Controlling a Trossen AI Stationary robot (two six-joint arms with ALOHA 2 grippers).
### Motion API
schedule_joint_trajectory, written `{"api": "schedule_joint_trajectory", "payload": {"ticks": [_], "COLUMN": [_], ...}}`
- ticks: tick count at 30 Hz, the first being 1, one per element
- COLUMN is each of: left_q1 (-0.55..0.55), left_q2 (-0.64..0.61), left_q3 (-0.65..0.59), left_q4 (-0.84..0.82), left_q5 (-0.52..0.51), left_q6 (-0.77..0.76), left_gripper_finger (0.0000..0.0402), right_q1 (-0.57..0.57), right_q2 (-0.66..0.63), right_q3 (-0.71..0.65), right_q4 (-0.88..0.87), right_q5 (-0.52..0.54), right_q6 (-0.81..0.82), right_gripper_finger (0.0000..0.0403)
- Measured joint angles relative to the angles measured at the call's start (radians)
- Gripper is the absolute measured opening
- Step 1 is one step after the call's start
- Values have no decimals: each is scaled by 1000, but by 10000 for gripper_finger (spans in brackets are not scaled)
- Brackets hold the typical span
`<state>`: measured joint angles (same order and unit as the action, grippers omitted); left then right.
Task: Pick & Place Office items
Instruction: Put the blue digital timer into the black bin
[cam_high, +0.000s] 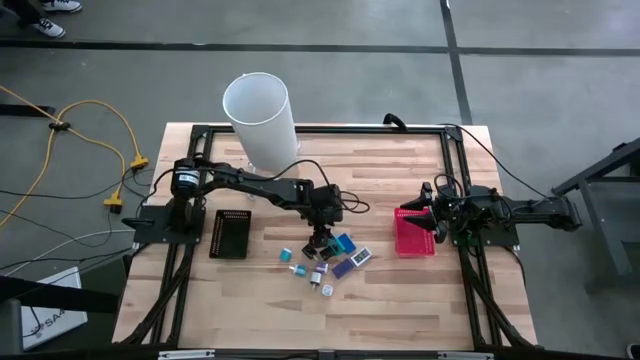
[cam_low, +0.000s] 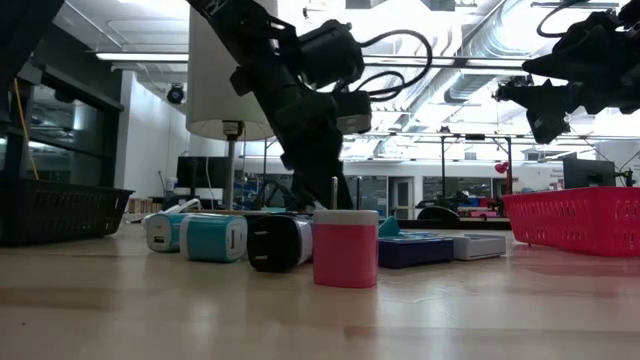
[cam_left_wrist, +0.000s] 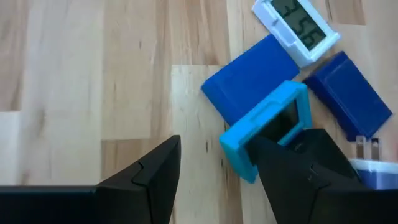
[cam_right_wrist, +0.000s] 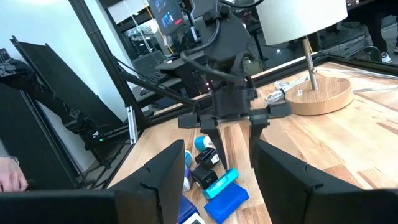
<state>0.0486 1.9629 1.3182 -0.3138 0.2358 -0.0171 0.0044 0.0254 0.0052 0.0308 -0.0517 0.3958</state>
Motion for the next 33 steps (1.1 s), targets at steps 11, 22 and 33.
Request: {"api": "schedule_joint_trajectory", "payload": {"ticks": [11, 22, 33], "left_q1": [-11, -13, -31], "left_q2": [15, 34, 34], "left_q3": [0, -1, -1], "left_q4": [20, 31, 30], "left_q5": [20, 42, 54], "left_q6": [-18, -53, -93], "left_gripper_finger": [199, 199, 166], "right_q1": [0, 0, 0], "right_q2": [0, 0, 0], "right_q3": [0, 0, 0], "right_q4": [1, 1, 1], "right_q5": [0, 0, 0], "right_q6": [0, 0, 0], "right_gripper_finger": [174, 174, 174]}}
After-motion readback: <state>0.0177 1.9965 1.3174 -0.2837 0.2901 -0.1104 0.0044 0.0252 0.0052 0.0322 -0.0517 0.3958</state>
